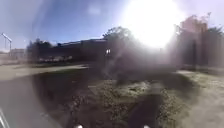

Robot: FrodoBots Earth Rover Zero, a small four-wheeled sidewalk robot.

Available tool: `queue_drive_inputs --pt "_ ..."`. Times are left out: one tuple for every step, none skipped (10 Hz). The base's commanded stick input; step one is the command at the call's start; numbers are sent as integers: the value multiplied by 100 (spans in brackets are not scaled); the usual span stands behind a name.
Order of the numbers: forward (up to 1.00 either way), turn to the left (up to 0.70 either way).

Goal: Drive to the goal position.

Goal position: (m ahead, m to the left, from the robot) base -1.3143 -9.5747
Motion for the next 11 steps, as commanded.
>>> queue_drive_inputs --pt "100 0" --pt "100 0" --pt "100 0" --pt "100 0" --pt "100 0" --pt "100 0" --pt "100 0" --pt "100 0" --pt "100 0" --pt "100 0" --pt "100 0"
